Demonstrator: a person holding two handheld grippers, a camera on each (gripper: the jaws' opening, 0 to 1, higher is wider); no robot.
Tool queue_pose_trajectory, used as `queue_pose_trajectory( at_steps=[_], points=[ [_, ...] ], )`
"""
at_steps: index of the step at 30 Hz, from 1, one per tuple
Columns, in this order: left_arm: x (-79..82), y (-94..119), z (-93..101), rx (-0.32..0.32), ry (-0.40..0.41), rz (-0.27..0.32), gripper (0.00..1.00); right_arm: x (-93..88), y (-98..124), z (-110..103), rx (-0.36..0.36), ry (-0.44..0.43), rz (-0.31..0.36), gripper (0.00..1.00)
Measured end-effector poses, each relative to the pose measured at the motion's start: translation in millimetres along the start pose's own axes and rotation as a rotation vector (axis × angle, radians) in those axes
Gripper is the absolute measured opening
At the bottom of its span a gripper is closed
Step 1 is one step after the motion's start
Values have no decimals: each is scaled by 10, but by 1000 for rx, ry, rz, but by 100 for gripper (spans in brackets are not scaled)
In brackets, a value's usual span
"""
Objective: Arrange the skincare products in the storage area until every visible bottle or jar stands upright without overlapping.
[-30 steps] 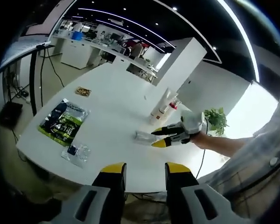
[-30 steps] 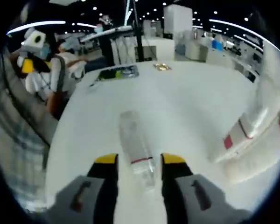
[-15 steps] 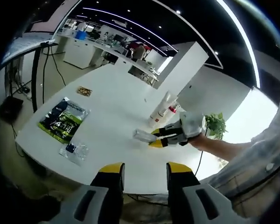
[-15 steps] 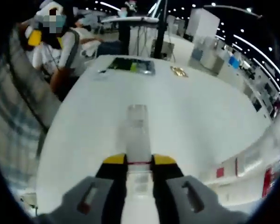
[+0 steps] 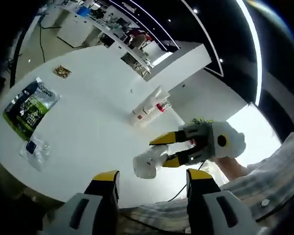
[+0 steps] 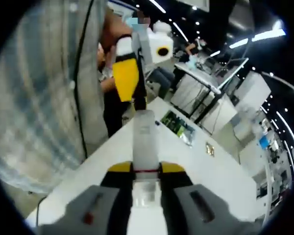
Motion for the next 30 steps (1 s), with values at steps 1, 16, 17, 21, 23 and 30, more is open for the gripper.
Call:
queue_pose_trajectory(
  at_steps=[1,16,17,21,23,30],
  points=[
    [3,-39,10,-4,-10,-15,55,44,25,4,1,21,10,18],
    [-199,-36,194,-141,26,-116,26,332,-43,-136,242,160,92,18],
    [-203,-27,211,-139,16,-109,25,331,-55,-132,247,165,90,18],
    [-250,-5,193,-125,33,-108,24,324,-111,-144,288,169,87,19],
    [-275,11,156,-123,65,-62,23,325,-151,-151,303,169,85,20],
    [-399,77,121,-145,168,32,23,365,-248,-215,335,84,69,25]
  ],
)
Point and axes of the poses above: the point that each gripper's makers call its tool centre point, and the gripper's own axes: y roughly backward along the fingers, z roughly to its right, x roughly out of its top, the point moved 4 cm from there along y, roughly backward along the fingers, and after that the axes turned 11 degrees about -x, right-handed, at the moved point
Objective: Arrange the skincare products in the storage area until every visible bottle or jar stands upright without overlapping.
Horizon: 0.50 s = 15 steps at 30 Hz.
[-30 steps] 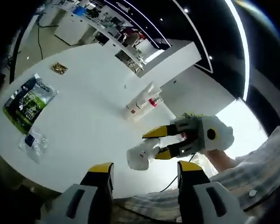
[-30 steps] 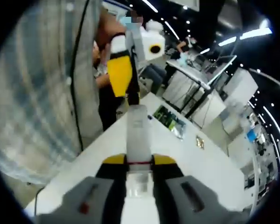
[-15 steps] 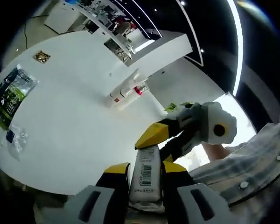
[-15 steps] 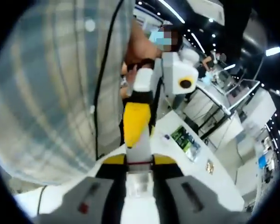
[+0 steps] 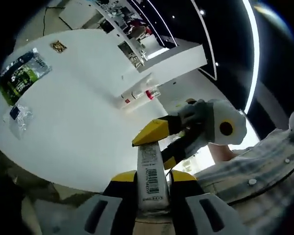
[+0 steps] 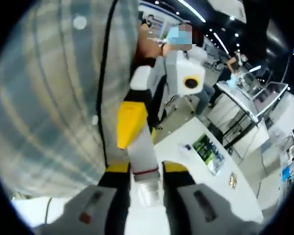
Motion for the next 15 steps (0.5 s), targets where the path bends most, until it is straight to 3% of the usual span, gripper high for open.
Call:
queue_pose_trajectory(
  at_steps=[7,11,12,15],
  points=[
    [-84,120,-40,-33,92,76,23,45,-14,24,-35,-104,15,36],
    [24,187,-56,-85,132,156,23,-31,70,100,-109,-312,34,42],
    [37,204,-52,-96,130,160,23,-38,104,141,-139,-377,64,43],
    [105,237,-80,-111,149,210,23,-87,179,195,-176,-495,84,47]
  ],
)
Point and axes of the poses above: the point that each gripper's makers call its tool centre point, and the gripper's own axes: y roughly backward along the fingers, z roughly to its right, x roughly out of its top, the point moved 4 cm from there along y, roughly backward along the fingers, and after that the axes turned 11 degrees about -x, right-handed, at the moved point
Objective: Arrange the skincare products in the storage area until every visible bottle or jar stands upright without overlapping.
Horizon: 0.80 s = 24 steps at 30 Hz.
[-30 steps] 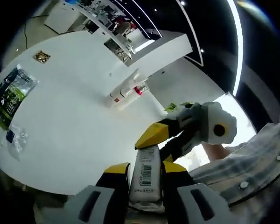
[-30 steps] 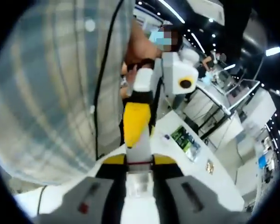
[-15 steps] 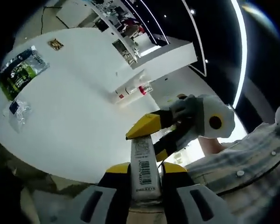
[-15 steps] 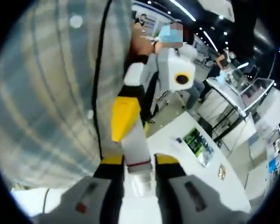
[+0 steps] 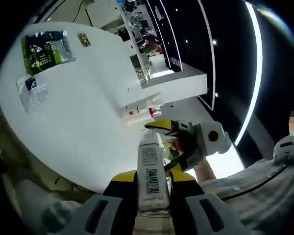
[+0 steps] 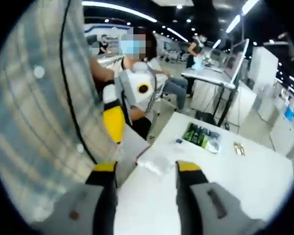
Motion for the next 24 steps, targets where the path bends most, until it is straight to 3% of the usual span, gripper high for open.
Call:
queue_pose_trajectory(
  at_steps=[4,6,10,15,18,21,24],
  points=[
    [51,22,-30,-21,38,49,23,-6,75,117,-54,-156,28,52],
    [106,52,-45,-33,47,79,23,25,106,153,-55,-314,61,52],
    [163,64,-19,-40,51,105,23,38,82,174,-42,-492,123,52],
    [250,93,49,-71,43,158,23,33,19,119,4,-659,113,51],
    [288,120,41,-86,53,192,23,33,19,113,10,-698,112,50],
    [306,124,20,-88,54,196,23,70,25,83,29,-737,128,49],
    [331,94,46,-97,45,196,23,142,10,27,87,-830,165,49]
  ],
)
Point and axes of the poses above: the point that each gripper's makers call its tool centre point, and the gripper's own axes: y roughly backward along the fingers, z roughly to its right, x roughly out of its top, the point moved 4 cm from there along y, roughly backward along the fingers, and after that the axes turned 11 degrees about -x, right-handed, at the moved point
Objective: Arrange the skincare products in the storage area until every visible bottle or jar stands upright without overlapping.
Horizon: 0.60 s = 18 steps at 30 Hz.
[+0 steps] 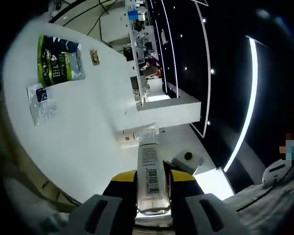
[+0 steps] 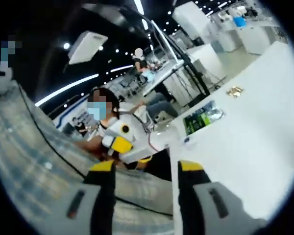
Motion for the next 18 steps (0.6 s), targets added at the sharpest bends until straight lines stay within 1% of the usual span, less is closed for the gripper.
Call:
queue_pose_trajectory(
  at_steps=[2,5,7,8,10,11,12,13,18],
  points=[
    [15,-30,39,-15,-7,4,23,4,-34,-41,33,-62,10,49],
    [34,-63,91,-33,-19,5,23,-3,-91,-76,60,-111,6,49],
    [44,-72,121,-47,-25,14,23,-4,-124,-112,70,-112,6,50],
    [55,-76,147,-59,-31,31,23,-3,-143,-131,76,-114,7,51],
    [71,-61,165,-66,-35,51,23,17,-165,-136,74,-125,23,54],
    [78,-48,176,-71,-42,61,23,35,-177,-152,79,-143,32,56],
    [76,-41,185,-76,-44,65,23,53,-186,-187,95,-180,39,56],
    [73,-40,189,-75,-45,66,23,58,-188,-203,103,-195,41,57],
    [26,-68,204,-67,-59,46,23,63,-199,-245,108,-208,57,57]
  ],
)
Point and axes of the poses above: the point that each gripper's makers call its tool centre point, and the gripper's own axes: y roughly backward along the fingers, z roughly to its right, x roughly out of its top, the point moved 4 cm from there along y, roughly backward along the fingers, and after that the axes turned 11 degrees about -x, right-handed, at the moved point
